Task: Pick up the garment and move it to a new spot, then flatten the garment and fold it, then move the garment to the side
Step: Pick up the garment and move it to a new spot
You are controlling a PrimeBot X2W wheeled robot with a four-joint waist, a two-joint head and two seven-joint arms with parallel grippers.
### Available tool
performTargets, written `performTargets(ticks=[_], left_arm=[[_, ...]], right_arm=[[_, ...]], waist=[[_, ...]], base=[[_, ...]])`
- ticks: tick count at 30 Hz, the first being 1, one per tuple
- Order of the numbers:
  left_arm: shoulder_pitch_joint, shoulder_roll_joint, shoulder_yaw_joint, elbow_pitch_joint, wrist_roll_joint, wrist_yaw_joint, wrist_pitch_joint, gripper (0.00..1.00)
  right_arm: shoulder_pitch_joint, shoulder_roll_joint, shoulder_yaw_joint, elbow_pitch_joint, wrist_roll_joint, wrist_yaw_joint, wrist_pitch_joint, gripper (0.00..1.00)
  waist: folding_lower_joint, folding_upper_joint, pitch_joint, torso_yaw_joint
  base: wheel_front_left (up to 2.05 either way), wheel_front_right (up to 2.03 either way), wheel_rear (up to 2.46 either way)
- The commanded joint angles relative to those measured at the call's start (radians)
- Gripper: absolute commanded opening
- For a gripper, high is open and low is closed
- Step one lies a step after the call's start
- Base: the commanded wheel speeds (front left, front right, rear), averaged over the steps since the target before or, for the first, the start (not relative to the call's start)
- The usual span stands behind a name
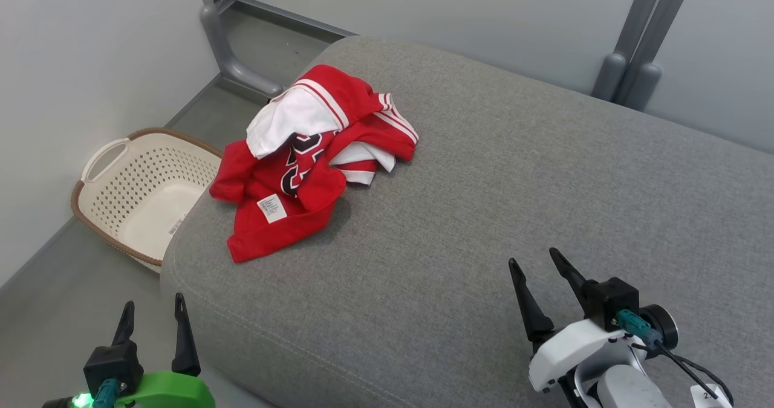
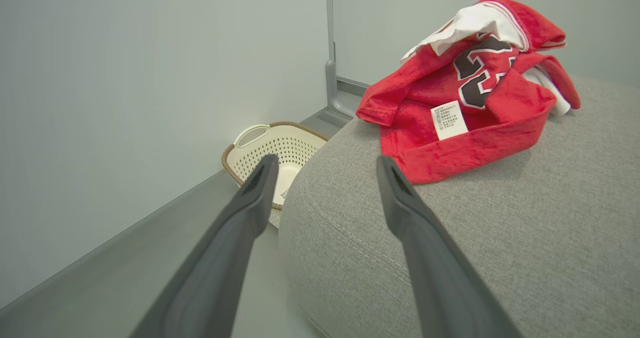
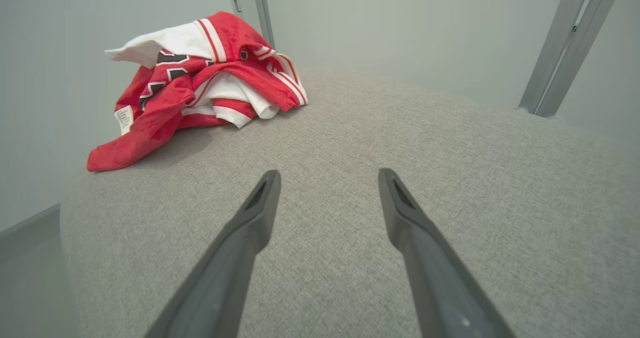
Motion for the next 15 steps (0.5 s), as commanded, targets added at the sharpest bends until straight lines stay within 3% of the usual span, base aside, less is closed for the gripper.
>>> performTargets(ticks=[1, 11, 15], left_arm=[[0.016, -0.002, 0.003, -0.005, -0.006, 0.005, -0.001, 1.0], [-0.034, -0.002, -0.029, 0.057, -0.039, -0.042, -0.001, 1.0], [-0.085, -0.002, -0.028, 0.093, -0.084, -0.056, -0.001, 1.0]], right_arm=[[-0.011, -0.006, 0.002, 0.004, 0.006, 0.0, -0.003, 1.0], [0.029, -0.006, -0.033, -0.011, 0.006, 0.0, -0.003, 1.0], [0.009, -0.017, -0.021, -0.037, -0.007, 0.0, -0.003, 1.0]], waist=[[0.0, 0.0, 0.016, 0.014], [0.0, 0.0, 0.023, 0.007], [0.0, 0.0, 0.068, -0.037]], base=[[0.0, 0.0, 0.0], [0.0, 0.0, 0.0], [0.0, 0.0, 0.0]])
